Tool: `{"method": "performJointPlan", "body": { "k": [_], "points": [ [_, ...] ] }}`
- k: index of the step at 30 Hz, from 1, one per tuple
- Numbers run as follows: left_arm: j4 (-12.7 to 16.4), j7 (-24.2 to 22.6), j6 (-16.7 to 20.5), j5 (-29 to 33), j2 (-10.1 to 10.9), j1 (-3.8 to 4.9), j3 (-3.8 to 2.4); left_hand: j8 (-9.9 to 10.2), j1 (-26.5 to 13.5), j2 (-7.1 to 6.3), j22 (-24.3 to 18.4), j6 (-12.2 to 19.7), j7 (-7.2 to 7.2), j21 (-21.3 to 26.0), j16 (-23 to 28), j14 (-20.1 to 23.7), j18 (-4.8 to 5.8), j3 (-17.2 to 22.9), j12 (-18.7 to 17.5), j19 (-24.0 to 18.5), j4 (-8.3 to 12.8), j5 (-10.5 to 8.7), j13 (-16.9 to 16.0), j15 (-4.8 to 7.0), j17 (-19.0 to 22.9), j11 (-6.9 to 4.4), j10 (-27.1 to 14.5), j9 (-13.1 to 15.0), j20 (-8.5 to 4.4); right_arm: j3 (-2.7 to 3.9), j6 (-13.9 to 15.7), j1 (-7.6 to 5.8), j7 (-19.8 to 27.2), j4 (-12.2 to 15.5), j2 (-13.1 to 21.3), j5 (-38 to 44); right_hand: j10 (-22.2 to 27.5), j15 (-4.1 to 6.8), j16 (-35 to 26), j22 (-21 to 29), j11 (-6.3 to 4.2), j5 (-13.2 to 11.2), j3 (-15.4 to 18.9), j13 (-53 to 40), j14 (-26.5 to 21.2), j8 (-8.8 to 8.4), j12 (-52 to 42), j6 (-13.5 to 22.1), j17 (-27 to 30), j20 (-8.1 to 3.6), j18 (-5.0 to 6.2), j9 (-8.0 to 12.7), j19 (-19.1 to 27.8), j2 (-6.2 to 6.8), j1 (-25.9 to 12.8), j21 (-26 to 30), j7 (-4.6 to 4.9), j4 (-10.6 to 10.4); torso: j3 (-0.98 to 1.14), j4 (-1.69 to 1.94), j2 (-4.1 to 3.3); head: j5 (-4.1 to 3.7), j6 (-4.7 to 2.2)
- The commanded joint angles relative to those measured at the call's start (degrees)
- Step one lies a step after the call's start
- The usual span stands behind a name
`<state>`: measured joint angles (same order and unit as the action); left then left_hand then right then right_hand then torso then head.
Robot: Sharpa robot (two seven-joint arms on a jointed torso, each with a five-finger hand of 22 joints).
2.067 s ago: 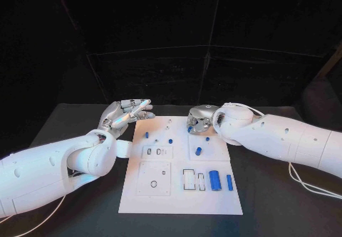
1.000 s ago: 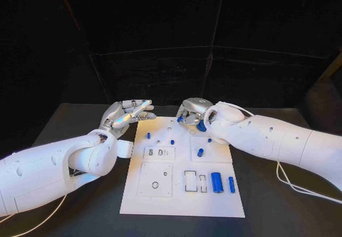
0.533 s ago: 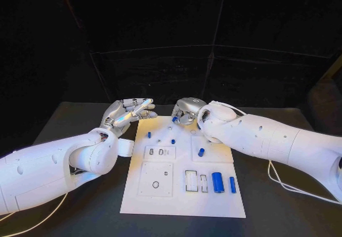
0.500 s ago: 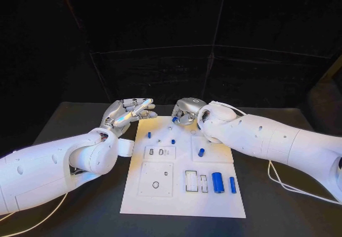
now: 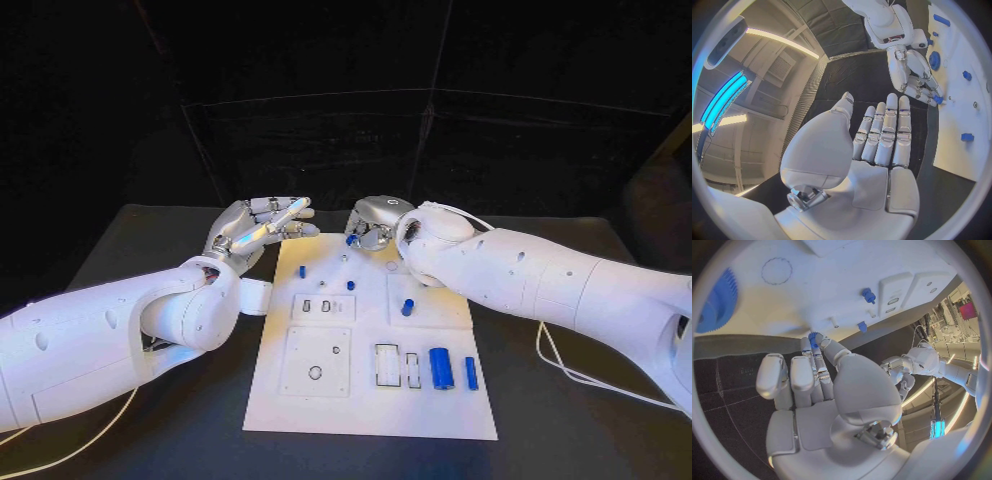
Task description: Assemble the parts on the task board
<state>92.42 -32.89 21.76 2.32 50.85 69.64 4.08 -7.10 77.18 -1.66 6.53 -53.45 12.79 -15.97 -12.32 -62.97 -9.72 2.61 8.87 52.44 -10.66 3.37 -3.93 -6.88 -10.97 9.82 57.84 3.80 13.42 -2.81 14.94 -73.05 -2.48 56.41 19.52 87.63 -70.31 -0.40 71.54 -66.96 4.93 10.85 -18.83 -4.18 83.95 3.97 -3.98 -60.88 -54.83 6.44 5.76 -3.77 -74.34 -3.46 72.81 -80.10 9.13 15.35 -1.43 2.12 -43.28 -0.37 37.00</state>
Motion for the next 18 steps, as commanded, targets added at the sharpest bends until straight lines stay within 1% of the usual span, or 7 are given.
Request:
{"method": "performJointPlan", "body": {
  "k": [1,6,11,15,18],
  "points": [
    [0.10,-0.18,-0.75,-0.39,-0.06,0.13,-0.05,0.21,-0.28,0.46,-0.05,-0.16,0.04,0.21,0.39,0.23,-0.78,-0.17,-0.33,0.33,0.23,-0.23,0.08,-0.20,-0.09,-0.02,0.32,-0.06,0.09,-0.07,-1.40,0.01,-0.36,-0.43,-0.26,0.49,0.46,0.01,0.29,-0.03,0.27,-0.23,-0.54,0.11,0.75,-0.27,0.35,0.10,0.00,0.18,-0.93,-0.02,-0.02,0.09,-0.59,-0.27,0.49,-0.11,0.00,0.00,-0.01,0.07,-0.03],
    [0.07,-0.11,-0.80,-0.39,-0.10,0.16,-0.05,0.21,-0.28,0.46,-0.05,-0.16,0.04,0.21,0.39,0.23,-0.78,-0.17,-0.33,0.33,0.23,-0.23,0.08,-0.20,-0.09,-0.02,0.32,-0.06,0.09,-0.07,-1.44,0.01,-0.27,-1.18,-0.74,0.58,1.49,-0.25,0.33,0.19,0.59,-0.54,-1.19,0.27,0.62,-0.40,0.47,0.94,0.26,0.38,-0.88,0.05,0.28,0.69,-1.07,-0.21,0.79,-0.47,0.00,0.02,-0.03,0.10,-0.09],
    [-0.01,-0.09,-0.84,-0.39,-0.13,0.18,-0.05,0.25,-0.27,0.49,-0.08,-0.16,0.06,0.24,0.45,0.25,-0.78,-0.22,-0.37,0.34,0.28,-0.23,0.09,-0.21,-0.11,0.00,0.30,-0.06,0.10,-0.07,-2.07,0.01,0.17,-1.55,-1.05,0.54,5.57,-1.16,0.20,1.12,1.72,-2.03,-1.75,0.56,0.30,-0.43,0.56,3.10,0.94,1.09,-0.71,0.11,1.10,2.10,-2.05,0.19,1.77,-1.17,-0.01,0.00,-0.04,0.13,-0.08],
    [-0.02,-0.05,-0.89,-0.38,-0.06,0.19,-0.05,0.25,-0.27,0.49,-0.08,-0.16,0.06,0.24,0.45,0.25,-0.78,-0.22,-0.37,0.34,0.28,-0.23,0.09,-0.21,-0.11,0.00,0.30,-0.06,0.10,-0.07,-2.14,0.01,0.39,-1.41,-1.00,0.53,7.18,-1.51,0.03,1.84,2.10,-2.48,-1.78,0.48,0.09,-0.46,0.47,4.19,1.53,1.50,-0.54,0.12,1.68,2.91,-2.33,0.52,1.98,-1.54,-0.03,-0.09,-0.03,0.17,0.00],
    [-0.04,0.01,-0.97,-0.38,-0.01,0.21,-0.05,0.25,-0.26,0.50,-0.09,-0.15,0.06,0.25,0.46,0.26,-0.78,-0.23,-0.38,0.34,0.29,-0.23,0.09,-0.22,-0.12,0.00,0.30,-0.06,0.10,-0.07,-1.19,0.01,0.45,-0.82,-0.53,0.52,8.83,-1.75,-0.46,3.39,2.38,-2.60,-1.61,0.50,-0.26,-0.45,0.34,5.40,2.63,1.79,-0.20,0.12,2.83,3.61,-2.37,1.24,2.10,-1.91,-0.02,-0.09,-0.04,0.18,0.00]
  ]
}}
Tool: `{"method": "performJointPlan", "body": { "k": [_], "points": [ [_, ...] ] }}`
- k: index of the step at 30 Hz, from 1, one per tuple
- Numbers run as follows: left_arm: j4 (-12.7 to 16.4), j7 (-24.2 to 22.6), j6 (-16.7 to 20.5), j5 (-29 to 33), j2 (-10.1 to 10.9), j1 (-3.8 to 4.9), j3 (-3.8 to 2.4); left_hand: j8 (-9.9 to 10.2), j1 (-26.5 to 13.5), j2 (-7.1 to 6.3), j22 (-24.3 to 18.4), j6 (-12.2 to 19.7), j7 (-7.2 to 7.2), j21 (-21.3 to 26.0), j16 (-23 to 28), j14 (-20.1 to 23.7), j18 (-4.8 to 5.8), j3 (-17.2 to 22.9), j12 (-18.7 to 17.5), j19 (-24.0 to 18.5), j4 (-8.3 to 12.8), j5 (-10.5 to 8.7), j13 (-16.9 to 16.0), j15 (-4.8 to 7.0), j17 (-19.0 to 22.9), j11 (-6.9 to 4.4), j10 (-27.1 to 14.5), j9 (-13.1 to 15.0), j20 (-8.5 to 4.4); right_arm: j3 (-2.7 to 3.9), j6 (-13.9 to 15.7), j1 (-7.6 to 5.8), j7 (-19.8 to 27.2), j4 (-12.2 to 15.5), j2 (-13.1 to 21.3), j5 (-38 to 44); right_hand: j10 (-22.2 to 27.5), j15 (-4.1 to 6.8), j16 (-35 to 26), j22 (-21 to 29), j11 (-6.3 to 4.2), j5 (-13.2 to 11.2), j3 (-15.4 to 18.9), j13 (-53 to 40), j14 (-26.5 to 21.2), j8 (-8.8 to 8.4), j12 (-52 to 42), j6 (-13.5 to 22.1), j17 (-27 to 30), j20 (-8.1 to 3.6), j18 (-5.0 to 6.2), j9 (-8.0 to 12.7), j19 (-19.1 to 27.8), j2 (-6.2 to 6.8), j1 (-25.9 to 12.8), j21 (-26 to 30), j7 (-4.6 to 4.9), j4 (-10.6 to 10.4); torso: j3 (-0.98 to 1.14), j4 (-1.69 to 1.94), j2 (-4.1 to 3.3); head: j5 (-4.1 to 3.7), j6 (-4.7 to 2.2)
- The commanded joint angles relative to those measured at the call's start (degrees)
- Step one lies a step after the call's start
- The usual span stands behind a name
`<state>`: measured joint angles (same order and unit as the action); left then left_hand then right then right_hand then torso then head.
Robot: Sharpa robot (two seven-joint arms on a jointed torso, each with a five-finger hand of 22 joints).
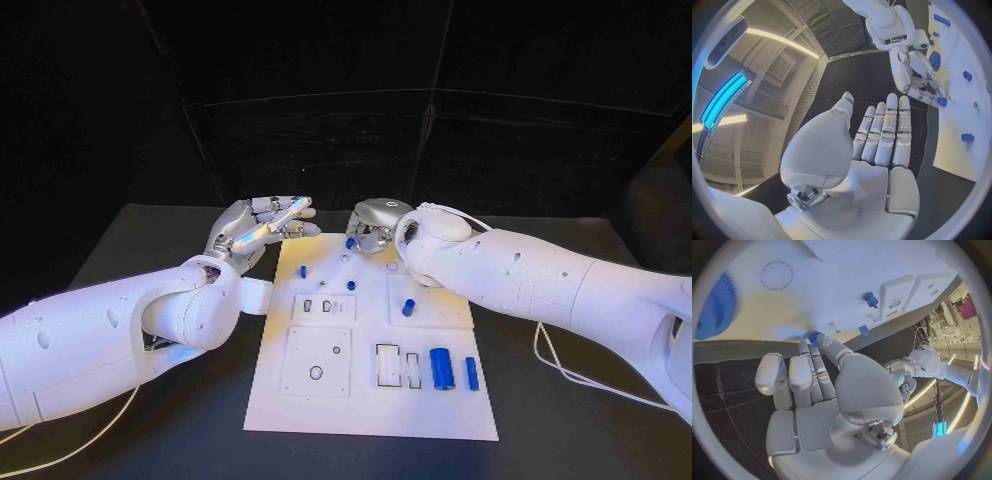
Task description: Assemble the parts on the task board
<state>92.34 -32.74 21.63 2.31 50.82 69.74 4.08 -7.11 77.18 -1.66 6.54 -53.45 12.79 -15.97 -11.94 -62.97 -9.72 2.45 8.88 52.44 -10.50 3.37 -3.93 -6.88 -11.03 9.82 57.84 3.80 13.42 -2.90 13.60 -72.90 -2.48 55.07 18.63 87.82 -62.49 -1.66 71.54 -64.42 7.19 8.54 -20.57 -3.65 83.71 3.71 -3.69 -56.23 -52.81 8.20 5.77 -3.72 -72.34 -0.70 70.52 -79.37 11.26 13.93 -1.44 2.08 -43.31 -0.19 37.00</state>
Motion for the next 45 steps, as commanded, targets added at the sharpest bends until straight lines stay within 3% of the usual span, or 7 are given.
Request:
{"method": "performJointPlan", "body": {
  "k": [1,7,16,22,26,32,45],
  "points": [
    [0.04,-0.13,-0.87,-0.37,0.04,0.12,-0.05,0.29,-0.26,0.55,-0.11,-0.13,0.07,0.28,0.12,0.27,-0.78,-0.09,-0.42,0.34,0.15,-0.23,0.10,-0.22,-0.07,0.01,0.27,-0.07,0.11,0.03,0.44,-0.14,0.47,0.75,0.56,0.33,1.35,-0.53,-0.57,1.17,0.16,-0.32,0.20,-0.03,-0.11,-0.20,0.00,1.06,0.86,0.09,-0.14,0.07,1.07,1.03,-0.05,0.67,-0.01,-0.56,0.00,-0.04,0.02,0.00,-0.01],
    [-0.07,-0.08,-0.97,0.34,0.31,0.16,-0.05,0.32,-0.26,0.57,-0.13,-0.11,0.08,0.30,0.15,0.28,-0.78,-0.12,-0.45,0.35,0.16,-0.23,0.10,-0.23,-0.08,0.02,0.25,-0.08,0.11,0.03,2.14,-0.14,0.23,3.51,3.38,0.03,2.02,-0.59,-0.85,1.81,0.23,-0.32,0.47,-0.07,-0.29,-0.18,-0.14,1.72,1.49,0.19,0.00,0.05,1.53,1.47,0.07,0.99,-0.01,-0.74,0.04,-0.18,0.05,0.09,0.00],
    [-0.05,-0.05,-1.17,0.98,0.73,0.23,-0.04,0.36,-0.21,0.61,-0.16,-0.09,0.06,0.34,0.20,0.30,-0.78,-0.15,-0.50,0.36,0.23,-0.22,0.11,-0.24,-0.10,0.03,0.22,-0.08,0.12,0.45,5.51,-0.34,-0.96,11.55,12.01,-5.26,-1.62,-0.29,-0.10,0.53,-0.28,0.92,1.01,-0.74,0.01,0.31,-2.57,0.88,0.48,0.09,-0.25,-0.19,0.48,1.69,-0.50,0.44,0.05,-2.20,0.09,-0.42,0.20,-0.51,-0.63],
    [-0.12,0.05,-1.48,1.05,0.71,0.24,-0.02,0.38,-0.16,0.64,-0.18,-0.09,0.04,0.36,0.23,0.29,-0.78,-0.16,-0.53,0.37,0.29,-0.22,0.11,-0.24,-0.12,0.02,0.21,-0.08,0.12,1.74,3.72,-0.46,-3.39,15.51,17.92,-9.76,-11.81,1.62,2.20,-3.80,-2.81,3.57,4.31,-3.86,0.99,0.04,-8.57,2.16,-2.94,-1.40,-1.11,-0.09,-2.82,4.29,-2.58,-1.62,-1.75,-4.70,0.24,-1.10,0.41,-0.69,-0.79],
    [-0.30,0.21,-1.77,1.07,0.51,0.23,-0.01,0.40,-0.08,0.69,-0.20,-0.10,0.01,0.39,0.27,0.28,-0.78,-0.17,-0.55,0.38,0.36,-0.22,0.11,-0.24,-0.14,0.01,0.22,-0.07,0.13,2.03,0.80,-0.49,-5.35,17.09,21.09,-11.39,-15.26,2.87,4.63,-7.25,-4.05,5.46,9.03,-9.76,1.78,0.34,-14.89,3.67,-6.81,-2.91,-1.89,-0.22,-5.44,6.37,-2.82,-3.23,-2.87,-7.37,0.25,-1.00,0.34,-1.00,-0.90],
    [-0.68,0.42,-2.12,1.07,0.11,0.23,0.01,0.40,-0.08,0.69,-0.20,-0.11,0.00,0.39,0.28,0.29,-0.78,-0.18,-0.56,0.39,0.37,-0.22,0.11,-0.24,-0.15,0.00,0.23,-0.07,0.13,2.13,-2.03,-0.50,-6.68,17.13,22.07,-11.86,-6.67,2.05,7.07,-8.15,-3.77,6.52,17.23,-25.92,2.01,1.70,-28.98,5.52,-10.28,-2.81,-2.03,-0.43,-5.89,5.13,1.60,-3.57,-2.63,-13.84,0.26,-0.84,0.25,-1.30,-0.89],
    [-1.38,0.67,-2.51,1.07,-0.37,0.21,0.04,0.41,-0.03,0.73,-0.23,-0.14,-0.03,0.42,0.32,0.29,-0.79,-0.19,-0.57,0.40,0.43,-0.22,0.10,-0.24,-0.16,-0.02,0.26,-0.07,0.13,2.13,-6.89,-0.48,-7.72,14.71,19.57,-8.63,-7.76,2.12,10.92,-10.19,-3.36,6.28,21.70,-42.61,3.04,3.25,-44.95,6.45,-17.86,-2.26,-2.42,-0.37,-7.02,4.14,6.22,-4.45,-2.16,-16.93,0.14,-0.67,0.24,-1.48,-0.50]
  ]
}}
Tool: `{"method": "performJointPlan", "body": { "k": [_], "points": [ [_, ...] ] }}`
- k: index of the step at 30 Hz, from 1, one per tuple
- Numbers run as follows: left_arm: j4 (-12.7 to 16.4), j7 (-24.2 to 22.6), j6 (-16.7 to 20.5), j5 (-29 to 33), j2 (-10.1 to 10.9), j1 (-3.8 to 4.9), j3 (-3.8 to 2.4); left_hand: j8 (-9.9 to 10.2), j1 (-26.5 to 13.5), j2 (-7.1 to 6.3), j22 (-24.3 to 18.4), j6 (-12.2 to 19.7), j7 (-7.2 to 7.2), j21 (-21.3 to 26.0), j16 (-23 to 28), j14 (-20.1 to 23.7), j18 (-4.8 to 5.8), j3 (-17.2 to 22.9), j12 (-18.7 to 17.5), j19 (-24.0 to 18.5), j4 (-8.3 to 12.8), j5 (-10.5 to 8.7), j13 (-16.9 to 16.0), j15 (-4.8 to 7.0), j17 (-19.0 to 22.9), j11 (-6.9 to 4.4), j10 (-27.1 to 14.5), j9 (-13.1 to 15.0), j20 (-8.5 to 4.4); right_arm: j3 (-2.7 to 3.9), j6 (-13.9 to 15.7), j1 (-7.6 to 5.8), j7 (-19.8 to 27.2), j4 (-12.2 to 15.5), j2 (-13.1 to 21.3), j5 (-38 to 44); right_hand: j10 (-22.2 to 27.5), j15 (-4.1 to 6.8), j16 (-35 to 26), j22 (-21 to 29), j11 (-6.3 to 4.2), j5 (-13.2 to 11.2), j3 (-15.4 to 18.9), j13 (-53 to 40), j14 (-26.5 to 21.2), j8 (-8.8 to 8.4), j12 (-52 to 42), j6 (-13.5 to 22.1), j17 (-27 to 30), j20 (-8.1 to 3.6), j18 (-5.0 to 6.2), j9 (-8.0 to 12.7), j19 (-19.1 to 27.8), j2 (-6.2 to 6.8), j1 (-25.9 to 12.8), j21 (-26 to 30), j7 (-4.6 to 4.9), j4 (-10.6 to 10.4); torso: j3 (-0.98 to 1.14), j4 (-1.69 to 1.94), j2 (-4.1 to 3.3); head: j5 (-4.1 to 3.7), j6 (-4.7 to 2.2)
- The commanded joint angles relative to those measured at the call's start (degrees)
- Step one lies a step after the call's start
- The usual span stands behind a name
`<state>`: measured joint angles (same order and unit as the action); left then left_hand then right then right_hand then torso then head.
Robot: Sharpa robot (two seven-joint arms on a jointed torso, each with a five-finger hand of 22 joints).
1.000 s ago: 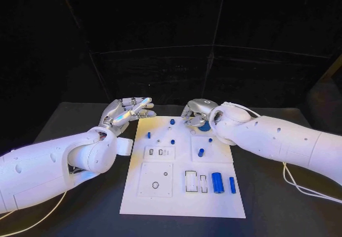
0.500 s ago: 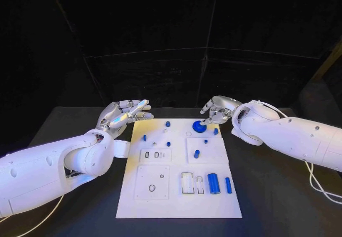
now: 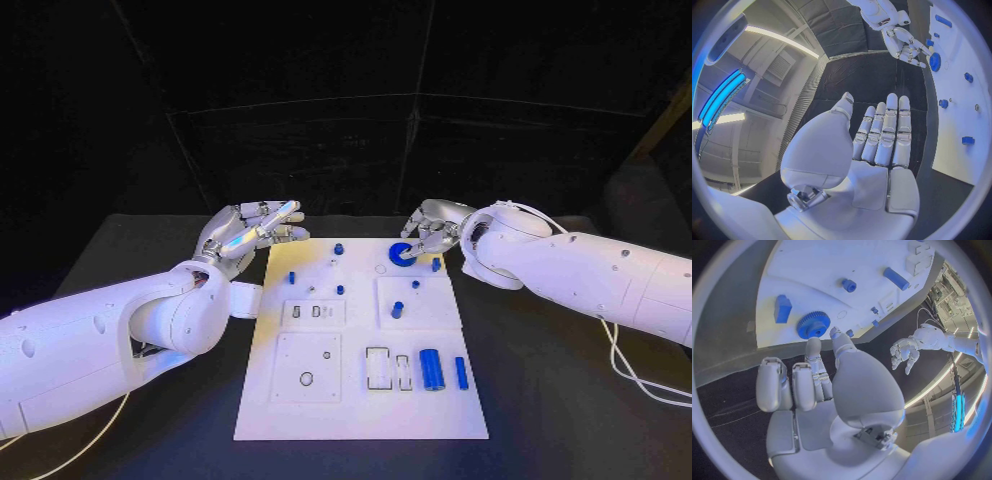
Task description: Assemble the parts on the task board
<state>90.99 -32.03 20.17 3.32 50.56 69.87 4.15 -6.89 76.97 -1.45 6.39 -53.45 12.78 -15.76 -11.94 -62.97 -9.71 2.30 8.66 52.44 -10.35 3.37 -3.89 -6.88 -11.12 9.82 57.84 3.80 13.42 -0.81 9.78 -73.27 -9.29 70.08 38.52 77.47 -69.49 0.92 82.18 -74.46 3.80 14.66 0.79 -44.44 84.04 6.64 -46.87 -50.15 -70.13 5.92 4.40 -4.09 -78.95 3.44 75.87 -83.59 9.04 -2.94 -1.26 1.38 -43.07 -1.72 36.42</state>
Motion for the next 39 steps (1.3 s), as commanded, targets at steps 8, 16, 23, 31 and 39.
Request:
{"method": "performJointPlan", "body": {
  "k": [8,16,23,31,39],
  "points": [
    [-0.11,0.03,-1.16,0.06,-0.18,0.08,-0.03,0.21,0.23,0.57,-0.11,-0.17,-0.06,0.24,0.37,0.30,-0.80,-0.07,-0.36,0.41,0.33,-0.22,0.06,-0.24,-0.10,-0.03,0.30,-0.06,0.13,0.03,-3.53,-0.09,-1.49,-1.34,-1.42,3.99,-2.52,-0.60,1.36,-1.02,0.13,0.11,1.24,-9.00,3.01,0.90,-8.81,0.46,-2.85,0.16,-1.20,0.00,-0.90,-0.78,2.65,-0.61,0.13,-0.34,-0.09,0.05,0.02,-0.04,0.21],
    [-0.18,0.05,-1.19,0.06,-0.18,0.08,-0.03,0.21,0.23,0.57,-0.11,-0.17,-0.06,0.24,0.37,0.30,-0.80,-0.07,-0.36,0.41,0.33,-0.22,0.06,-0.24,-0.10,-0.03,0.30,-0.06,0.13,0.03,-3.91,-0.07,-1.73,-1.83,-1.83,4.50,-2.82,-0.63,1.60,-1.33,0.15,0.23,1.36,-10.71,3.06,1.15,-10.47,0.38,-3.34,0.20,-1.26,-0.01,-1.08,-1.23,3.38,-0.74,0.14,-0.31,-0.08,0.03,0.02,-0.05,0.37],
    [-0.27,0.12,-1.23,0.06,-0.19,0.08,-0.02,0.21,0.23,0.57,-0.11,-0.17,-0.06,0.24,0.37,0.30,-0.80,-0.07,-0.36,0.41,0.33,-0.22,0.06,-0.24,-0.10,-0.03,0.30,-0.06,0.13,0.02,-4.28,-0.07,-1.84,-2.27,-1.99,4.67,-3.25,-0.65,1.76,-1.49,0.16,0.48,1.39,-12.20,3.09,1.36,-11.90,0.25,-3.68,0.22,-1.29,-0.02,-1.16,-1.67,3.77,-0.81,0.14,-0.35,-0.05,0.02,0.00,-0.10,0.43],
    [-0.31,0.18,-1.29,0.06,-0.22,0.08,-0.02,0.21,0.23,0.57,-0.11,-0.17,-0.06,0.24,0.37,0.30,-0.80,-0.07,-0.36,0.41,0.33,-0.22,0.06,-0.24,-0.10,-0.03,0.30,-0.06,0.13,0.02,-5.57,-0.06,-1.94,-2.78,-2.44,4.90,-3.61,-0.64,1.90,-1.79,0.12,0.61,1.39,-13.31,3.13,1.63,-13.00,-0.03,-3.99,0.23,-1.35,-0.05,-1.35,-2.00,4.23,-0.94,0.10,-0.26,-0.03,0.03,0.00,-0.23,0.56],
    [-0.35,0.27,-1.33,0.06,-0.20,0.08,-0.02,0.23,0.29,0.62,-0.14,-0.19,-0.07,0.27,0.43,0.31,-0.80,-0.10,-0.39,0.44,0.42,-0.22,0.05,-0.24,-0.13,-0.05,0.33,-0.06,0.13,0.00,-6.42,-0.03,-2.04,-3.19,-2.93,5.36,-3.81,-0.62,1.99,-1.88,0.08,0.59,1.35,-14.00,3.15,1.86,-13.66,-0.33,-4.20,0.22,-1.36,-0.08,-1.39,-2.23,4.57,-0.98,0.05,-0.17,-0.05,0.01,0.02,-0.25,0.65]
  ]
}}
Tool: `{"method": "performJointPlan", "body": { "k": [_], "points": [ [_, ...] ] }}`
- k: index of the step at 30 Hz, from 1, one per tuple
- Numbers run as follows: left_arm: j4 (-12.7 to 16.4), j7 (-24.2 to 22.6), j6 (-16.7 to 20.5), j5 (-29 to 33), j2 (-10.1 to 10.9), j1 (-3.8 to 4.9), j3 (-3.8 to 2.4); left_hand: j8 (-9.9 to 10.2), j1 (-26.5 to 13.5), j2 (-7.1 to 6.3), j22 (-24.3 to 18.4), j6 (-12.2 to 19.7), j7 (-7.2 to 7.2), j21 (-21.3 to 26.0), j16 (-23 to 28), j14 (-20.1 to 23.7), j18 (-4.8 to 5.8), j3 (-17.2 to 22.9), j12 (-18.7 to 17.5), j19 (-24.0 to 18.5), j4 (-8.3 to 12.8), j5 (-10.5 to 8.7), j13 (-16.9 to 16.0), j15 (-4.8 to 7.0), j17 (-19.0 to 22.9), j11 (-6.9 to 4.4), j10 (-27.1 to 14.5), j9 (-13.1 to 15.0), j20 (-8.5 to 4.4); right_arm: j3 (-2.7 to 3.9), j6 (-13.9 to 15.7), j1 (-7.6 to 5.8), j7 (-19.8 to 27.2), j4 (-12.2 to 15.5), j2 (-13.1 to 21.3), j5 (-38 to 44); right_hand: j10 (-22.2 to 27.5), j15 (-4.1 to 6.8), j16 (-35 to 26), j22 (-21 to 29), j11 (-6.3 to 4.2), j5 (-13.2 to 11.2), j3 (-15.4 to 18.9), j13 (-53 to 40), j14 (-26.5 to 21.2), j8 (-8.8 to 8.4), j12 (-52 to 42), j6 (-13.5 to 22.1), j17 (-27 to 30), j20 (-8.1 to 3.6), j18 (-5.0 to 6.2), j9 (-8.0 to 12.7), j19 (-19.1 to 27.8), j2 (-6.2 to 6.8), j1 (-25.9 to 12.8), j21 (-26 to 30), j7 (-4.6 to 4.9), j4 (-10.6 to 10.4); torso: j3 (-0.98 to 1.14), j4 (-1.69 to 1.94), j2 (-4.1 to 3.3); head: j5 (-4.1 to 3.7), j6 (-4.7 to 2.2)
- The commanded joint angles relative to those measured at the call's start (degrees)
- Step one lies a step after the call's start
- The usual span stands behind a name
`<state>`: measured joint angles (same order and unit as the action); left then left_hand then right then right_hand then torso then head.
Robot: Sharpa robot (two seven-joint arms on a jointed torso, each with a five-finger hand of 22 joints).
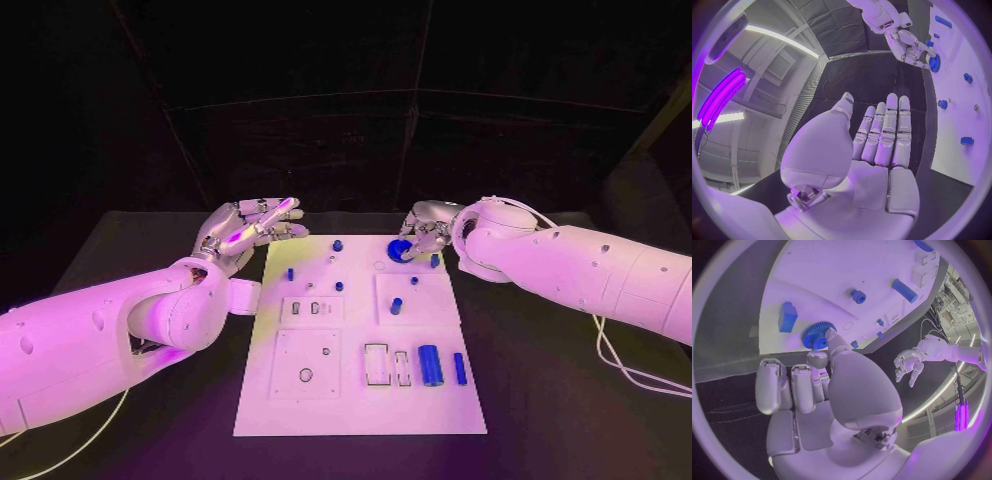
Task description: Assemble the parts on the task board
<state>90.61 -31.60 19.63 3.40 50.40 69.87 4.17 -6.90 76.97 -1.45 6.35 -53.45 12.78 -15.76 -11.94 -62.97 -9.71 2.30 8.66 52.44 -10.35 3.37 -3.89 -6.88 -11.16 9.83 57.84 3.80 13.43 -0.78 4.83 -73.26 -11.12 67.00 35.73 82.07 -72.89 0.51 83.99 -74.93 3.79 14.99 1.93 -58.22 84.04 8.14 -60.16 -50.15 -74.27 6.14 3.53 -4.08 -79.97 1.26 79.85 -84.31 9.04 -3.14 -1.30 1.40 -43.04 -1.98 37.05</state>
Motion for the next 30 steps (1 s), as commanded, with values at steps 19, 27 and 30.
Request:
{"method": "performJointPlan", "body": {
  "k": [19,27,30],
  "points": [
    [-0.05,0.10,-0.98,-0.02,0.01,0.08,-0.04,0.24,0.31,0.64,-0.11,-0.21,-0.08,0.30,0.46,0.31,-0.80,-0.12,-0.41,0.45,0.46,-0.22,0.06,-0.23,-0.10,-0.05,0.34,-0.06,0.13,-0.05,5.41,0.05,-2.30,0.78,-0.30,3.48,-3.93,0.71,0.72,-3.42,-1.09,-4.22,-4.44,-7.45,3.31,3.07,-7.25,-6.50,-1.33,-0.71,-0.90,-0.48,-1.69,-4.91,3.58,-1.11,-1.29,0.58,0.01,0.00,0.03,0.04,0.17],
    [-0.14,0.19,-1.06,-0.02,0.03,0.08,-0.04,0.26,0.40,0.76,-0.14,-0.24,-0.09,0.34,0.53,0.31,-0.81,-0.13,-0.44,0.48,0.55,-0.22,0.05,-0.23,-0.14,-0.07,0.37,-0.05,0.13,-0.04,12.60,0.08,-2.29,4.84,0.22,4.92,-5.44,1.09,0.98,-4.73,-1.47,-3.13,-6.46,-10.16,3.44,2.80,-9.70,-7.98,-1.98,-1.16,-1.19,-0.29,-2.60,-4.70,2.16,-1.66,-1.76,0.00,-0.01,0.04,0.02,0.21,-0.17],
    [-0.16,0.26,-1.12,-0.02,0.05,0.08,-0.04,0.26,0.40,0.76,-0.14,-0.24,-0.09,0.34,0.53,0.31,-0.81,-0.13,-0.44,0.48,0.55,-0.22,0.05,-0.23,-0.14,-0.07,0.37,-0.05,0.13,-0.04,14.02,0.09,-2.74,6.58,0.11,5.57,-5.72,1.15,1.08,-5.01,-1.53,-2.61,-7.16,-10.76,3.49,2.49,-10.17,-8.20,-2.24,-1.23,-1.25,-0.17,-2.79,-4.36,1.45,-1.78,-1.82,-0.34,-0.04,0.07,0.01,0.29,-0.18]
  ]
}}
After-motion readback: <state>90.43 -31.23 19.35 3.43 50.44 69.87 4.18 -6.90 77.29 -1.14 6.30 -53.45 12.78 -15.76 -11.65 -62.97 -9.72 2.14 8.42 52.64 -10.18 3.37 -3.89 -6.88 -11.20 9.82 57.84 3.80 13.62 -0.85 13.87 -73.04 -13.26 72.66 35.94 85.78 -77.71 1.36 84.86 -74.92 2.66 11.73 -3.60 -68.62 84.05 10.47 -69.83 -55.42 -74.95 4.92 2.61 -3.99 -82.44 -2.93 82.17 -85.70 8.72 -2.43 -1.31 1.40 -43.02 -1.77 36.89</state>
